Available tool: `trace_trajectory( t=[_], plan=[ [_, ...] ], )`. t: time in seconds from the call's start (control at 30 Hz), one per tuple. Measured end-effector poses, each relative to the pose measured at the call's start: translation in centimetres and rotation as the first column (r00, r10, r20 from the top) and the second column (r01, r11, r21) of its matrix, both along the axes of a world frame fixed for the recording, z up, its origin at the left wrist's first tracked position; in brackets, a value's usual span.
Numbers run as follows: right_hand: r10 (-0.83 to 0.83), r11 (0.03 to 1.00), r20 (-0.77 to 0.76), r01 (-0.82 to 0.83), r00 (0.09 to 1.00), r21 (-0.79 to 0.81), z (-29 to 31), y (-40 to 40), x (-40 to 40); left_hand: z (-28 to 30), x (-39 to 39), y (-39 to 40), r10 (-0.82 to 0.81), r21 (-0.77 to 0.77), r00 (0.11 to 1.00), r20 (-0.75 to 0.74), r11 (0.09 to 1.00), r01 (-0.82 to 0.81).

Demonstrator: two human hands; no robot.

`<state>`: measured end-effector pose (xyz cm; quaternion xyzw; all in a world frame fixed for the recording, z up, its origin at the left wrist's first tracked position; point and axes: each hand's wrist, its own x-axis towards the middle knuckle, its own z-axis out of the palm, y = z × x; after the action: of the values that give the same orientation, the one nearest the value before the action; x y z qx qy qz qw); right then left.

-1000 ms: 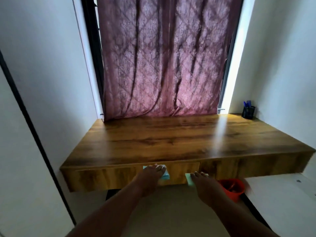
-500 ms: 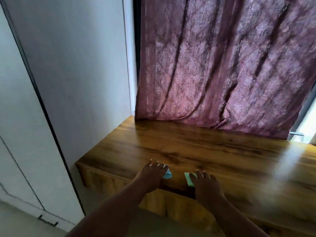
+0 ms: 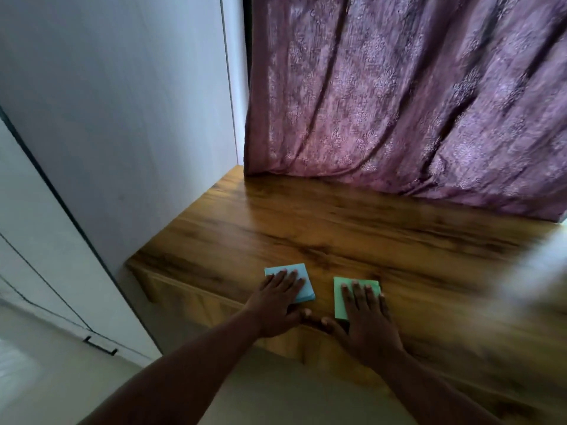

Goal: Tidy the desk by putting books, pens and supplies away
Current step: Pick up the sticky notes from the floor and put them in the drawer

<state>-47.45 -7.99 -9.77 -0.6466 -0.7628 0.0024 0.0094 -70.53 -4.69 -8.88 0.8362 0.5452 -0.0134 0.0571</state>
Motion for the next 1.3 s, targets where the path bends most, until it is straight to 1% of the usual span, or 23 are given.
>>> trace_trajectory(
  t=[0.03, 0.1, 0.13, 0.17, 0.2, 0.23, 0.27, 0.3, 0.33, 0.37, 0.4, 0.43, 0.47, 0.5, 0.53, 0.57, 0.6, 0.67, 0.77, 0.87, 0.93, 1.17, 1.3],
  plan=[
    [-0.011, 1.0, -0.002, 0.011, 1.0, -0.022, 0.1, -0.1, -0.1, 0.0, -0.1, 0.0, 0.003, 0.0, 1.0, 0.015, 1.0, -0.003],
    [-0.004, 1.0, -0.041, 0.005, 0.999, 0.004, 0.6, -0.5, -0.5, 0.4, -0.4, -0.1, 0.015, -0.019, 0.996, 0.087, 1.0, -0.014],
    [-0.001, 0.999, -0.071, 0.004, 0.997, 0.038, 0.9, -1.1, -0.8, 0.5, -0.6, -0.4, 0.029, -0.018, 0.986, 0.164, 0.999, -0.026],
    [0.003, 0.998, -0.123, 0.005, 0.992, 0.065, 1.2, -2.0, -1.2, 0.6, -0.9, -0.6, 0.06, -0.004, 0.957, 0.284, 0.998, -0.062],
    [0.018, 0.995, -0.21, 0.004, 0.978, 0.101, 1.5, -3.3, -1.8, 0.8, -1.3, -1.2, 0.094, 0.023, 0.887, 0.452, 0.993, -0.116],
    [0.034, 0.992, -0.331, 0.009, 0.943, 0.126, 1.6, -4.8, -2.5, 0.8, -1.8, -2.0, 0.116, 0.041, 0.764, 0.635, 0.982, -0.184],
    [0.059, 0.988, -0.465, 0.017, 0.883, 0.156, 1.8, -6.5, -3.2, 1.0, -2.3, -2.9, 0.116, 0.047, 0.599, 0.792, 0.967, -0.25],
    [0.049, 0.988, -0.61, 0.052, 0.791, 0.147, 1.7, -8.2, -4.1, 0.9, -3.0, -4.0, 0.117, 0.038, 0.425, 0.897, 0.94, -0.338],
    [-0.036, 0.99, -0.761, 0.124, 0.648, 0.06, 1.5, -9.6, -4.9, 0.8, -3.5, -5.0, 0.145, -0.023, 0.251, 0.957, 0.901, -0.433],
    [-0.204, 0.97, -0.878, 0.212, 0.433, -0.121, 1.3, -10.4, -5.8, 0.4, -4.1, -5.8, 0.219, -0.156, 0.068, 0.973, 0.849, -0.505],
    [-0.428, 0.885, -0.895, 0.261, 0.127, -0.386, 0.6, -10.4, -6.4, -0.2, -4.8, -6.3, 0.325, -0.347, -0.139, 0.935, 0.768, -0.539],
    [-0.624, 0.73, -0.761, 0.215, -0.179, -0.649, -0.5, -10.3, -6.8, -1.5, -5.7, -6.5, 0.44, -0.569, -0.36, 0.822, 0.641, -0.515],
    [-0.718, 0.578, -0.563, 0.1, -0.409, -0.81, -1.7, -10.2, -7.0, -2.8, -6.8, -6.6, 0.535, -0.772, -0.56, 0.632, 0.495, -0.398],
    [-0.743, 0.472, -0.39, -0.013, -0.544, -0.882, -2.8, -9.9, -6.9, -4.2, -7.9, -6.5, 0.596, -0.908, -0.698, 0.397, 0.365, -0.205],
    [-0.741, 0.41, -0.274, -0.09, -0.613, -0.907, -3.9, -9.7, -6.9, -5.3, -8.8, -6.6, 0.627, -0.96, -0.76, 0.171, 0.28, 0.016],
    [-0.724, 0.39, -0.227, -0.115, -0.651, -0.914, -5.1, -9.5, -6.8, -6.6, -9.7, -6.6, 0.64, -0.953, -0.768, 0.033, 0.25, 0.168],
    [-0.709, 0.386, -0.219, -0.109, -0.671, -0.916, -6.2, -9.1, -6.8, -8.1, -10.4, -6.4, 0.642, -0.934, -0.766, -0.009, 0.269, 0.237],
    [-0.69, 0.392, -0.232, -0.084, -0.686, -0.916, -7.7, -8.1, -6.9, -10.2, -11.3, -5.6, 0.652, -0.905, -0.758, 0.017, 0.332, 0.265],
    [-0.689, 0.41, -0.231, -0.107, -0.687, -0.906, -8.7, -6.6, -7.7, -11.4, -11.5, -4.6, 0.678, -0.887, -0.735, -0.022, 0.327, 0.327],
    [-0.692, 0.444, -0.243, -0.136, -0.679, -0.885, -9.8, -5.8, -8.4, -11.8, -11.1, -4.1, 0.678, -0.889, -0.735, -0.003, 0.334, 0.312],
    [-0.701, 0.439, -0.239, -0.144, -0.672, -0.887, -10.6, -5.3, -8.8, -11.8, -10.5, -3.7, 0.657, -0.882, -0.754, 0.006, 0.358, 0.305],
    [-0.616, 0.455, -0.233, -0.098, -0.752, -0.885, -11.6, -4.4, -9.7, -10.8, -9.4, -2.8, 0.591, -0.849, -0.805, -0.052, 0.398, 0.348],
    [-0.629, 0.449, -0.229, -0.107, -0.743, -0.887, -11.7, -5.0, -10.0, -10.7, -9.2, -3.6, 0.59, -0.852, -0.807, -0.042, 0.401, 0.337]
  ],
)
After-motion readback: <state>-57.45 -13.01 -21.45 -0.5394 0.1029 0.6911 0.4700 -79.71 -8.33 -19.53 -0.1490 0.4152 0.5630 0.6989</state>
